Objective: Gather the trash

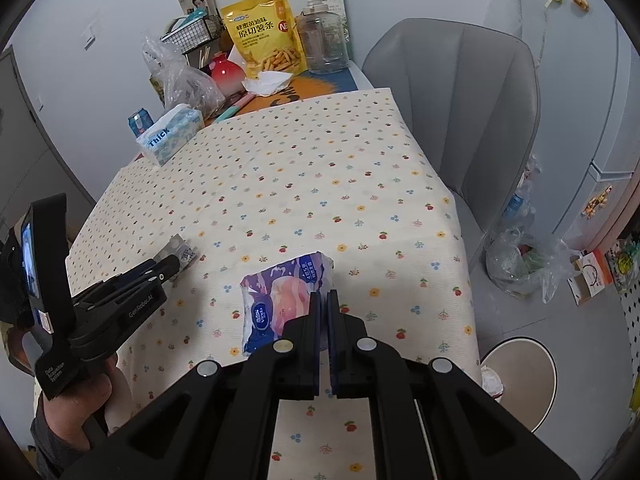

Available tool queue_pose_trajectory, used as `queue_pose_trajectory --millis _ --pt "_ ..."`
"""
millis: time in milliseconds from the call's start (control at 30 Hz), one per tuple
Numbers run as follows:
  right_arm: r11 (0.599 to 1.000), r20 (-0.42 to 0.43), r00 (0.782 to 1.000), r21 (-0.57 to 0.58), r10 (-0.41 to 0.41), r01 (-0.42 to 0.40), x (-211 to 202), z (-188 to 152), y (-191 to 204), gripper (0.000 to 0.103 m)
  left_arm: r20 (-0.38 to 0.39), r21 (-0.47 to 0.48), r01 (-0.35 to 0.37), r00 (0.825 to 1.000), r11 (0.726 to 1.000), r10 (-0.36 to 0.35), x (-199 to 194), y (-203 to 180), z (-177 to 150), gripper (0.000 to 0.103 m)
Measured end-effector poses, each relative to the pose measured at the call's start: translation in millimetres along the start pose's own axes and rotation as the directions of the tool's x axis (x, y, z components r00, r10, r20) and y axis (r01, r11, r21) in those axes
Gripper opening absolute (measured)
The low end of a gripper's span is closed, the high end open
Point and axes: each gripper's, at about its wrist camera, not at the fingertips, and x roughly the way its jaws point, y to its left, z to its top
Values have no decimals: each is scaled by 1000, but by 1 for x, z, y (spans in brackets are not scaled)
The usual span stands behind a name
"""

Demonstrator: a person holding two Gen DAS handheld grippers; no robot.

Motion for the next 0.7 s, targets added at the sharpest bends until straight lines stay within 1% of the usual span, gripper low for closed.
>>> queue_pose_trajectory --millis 33,67,133,233,367,400,433,467,500,567,700 --pt "1000 0 1000 2 3 -3 -1 0 -1 4 2 8 -3 1000 1000 3 -2 -2 0 19" --pt "1000 1 1000 5 6 -6 -1 -1 -2 4 2 14 -1 1000 1000 1 -4 -4 -1 1" --pt "1000 5 1000 7 11 -11 -4 -2 -3 4 -8 19 3 1000 1000 -3 -6 -7 -2 1" --pt "1000 12 1000 10 13 -13 -9 -4 -5 4 1 29 -3 1000 1000 3 -13 -10 -5 1" --pt "1000 22 1000 19 10 -10 -17 -5 -11 4 22 15 -1 1000 1000 1 -22 -11 -4 2" --pt "1000 24 1000 20 9 -9 -18 -5 -12 4 26 3 -7 1000 1000 7 -23 -9 -2 5" --pt "1000 26 1000 23 8 -9 -20 -5 -15 4 22 -9 -8 1000 1000 8 -23 -8 1 25" --pt "1000 28 1000 26 8 -9 -21 -3 -16 4 21 -26 -1 1000 1000 1 -23 -7 4 58" --pt "1000 29 1000 28 8 -9 -21 -2 -17 4 34 -35 8 999 999 -7 -25 -6 6 66" --pt "999 33 999 34 10 -11 -21 1 -20 4 52 -27 -10 999 1000 12 -25 -9 10 67" --pt "999 27 1000 42 13 -14 -14 12 -26 4 22 -21 -9 1000 1000 10 -11 -17 20 69"
